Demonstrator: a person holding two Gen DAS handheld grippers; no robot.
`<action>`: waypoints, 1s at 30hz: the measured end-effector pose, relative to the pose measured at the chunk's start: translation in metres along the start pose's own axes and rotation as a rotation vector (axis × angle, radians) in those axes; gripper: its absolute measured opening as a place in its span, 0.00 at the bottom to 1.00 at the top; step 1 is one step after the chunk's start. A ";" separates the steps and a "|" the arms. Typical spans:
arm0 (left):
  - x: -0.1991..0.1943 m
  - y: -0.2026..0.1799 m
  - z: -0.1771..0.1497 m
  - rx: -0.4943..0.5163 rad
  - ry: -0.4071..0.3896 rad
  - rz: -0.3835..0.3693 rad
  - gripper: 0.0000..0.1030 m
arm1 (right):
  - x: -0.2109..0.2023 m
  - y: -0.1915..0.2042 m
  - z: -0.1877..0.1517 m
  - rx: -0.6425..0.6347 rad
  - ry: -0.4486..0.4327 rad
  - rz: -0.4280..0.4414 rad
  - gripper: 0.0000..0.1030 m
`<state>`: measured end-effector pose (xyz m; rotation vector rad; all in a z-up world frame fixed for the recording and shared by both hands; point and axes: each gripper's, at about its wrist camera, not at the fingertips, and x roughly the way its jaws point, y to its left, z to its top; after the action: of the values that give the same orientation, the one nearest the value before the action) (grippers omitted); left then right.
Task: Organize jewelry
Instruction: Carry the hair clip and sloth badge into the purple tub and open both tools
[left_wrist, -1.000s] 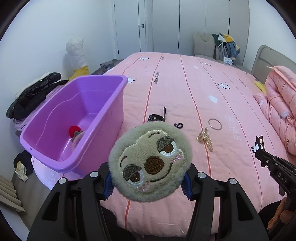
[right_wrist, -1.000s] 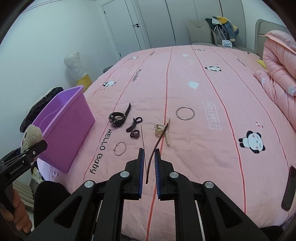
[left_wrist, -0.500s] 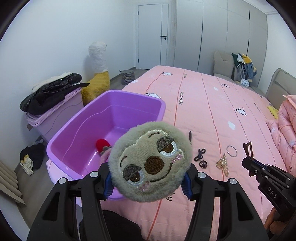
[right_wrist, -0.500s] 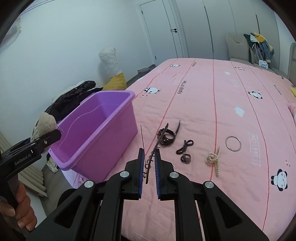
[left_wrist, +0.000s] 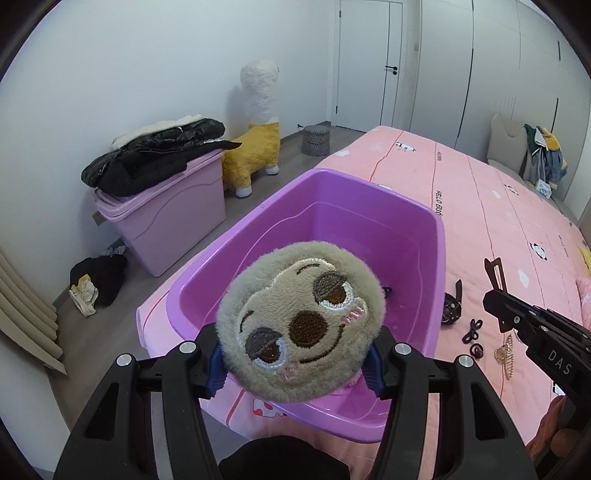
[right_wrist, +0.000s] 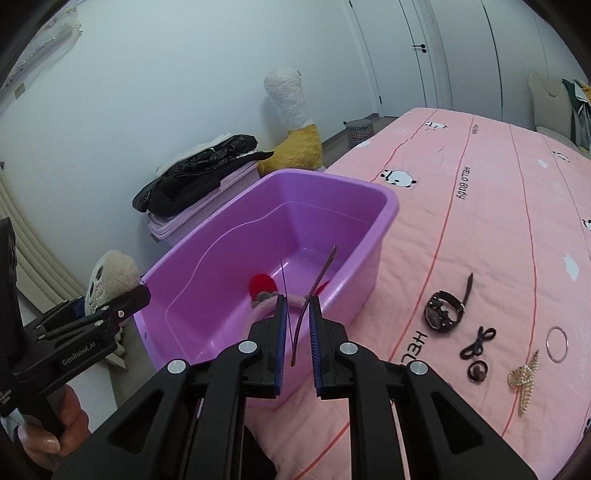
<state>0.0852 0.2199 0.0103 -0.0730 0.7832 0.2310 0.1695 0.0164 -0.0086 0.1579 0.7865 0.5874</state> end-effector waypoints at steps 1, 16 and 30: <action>0.002 0.002 0.000 -0.002 0.002 0.010 0.54 | 0.007 0.003 0.004 -0.010 0.005 0.004 0.11; 0.064 0.015 0.011 -0.095 0.102 0.040 0.55 | 0.100 0.016 0.040 -0.048 0.149 0.006 0.13; 0.089 0.020 0.010 -0.127 0.166 0.058 0.86 | 0.126 0.007 0.048 -0.043 0.166 -0.072 0.55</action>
<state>0.1486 0.2565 -0.0448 -0.1918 0.9363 0.3324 0.2698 0.0958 -0.0506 0.0413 0.9361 0.5531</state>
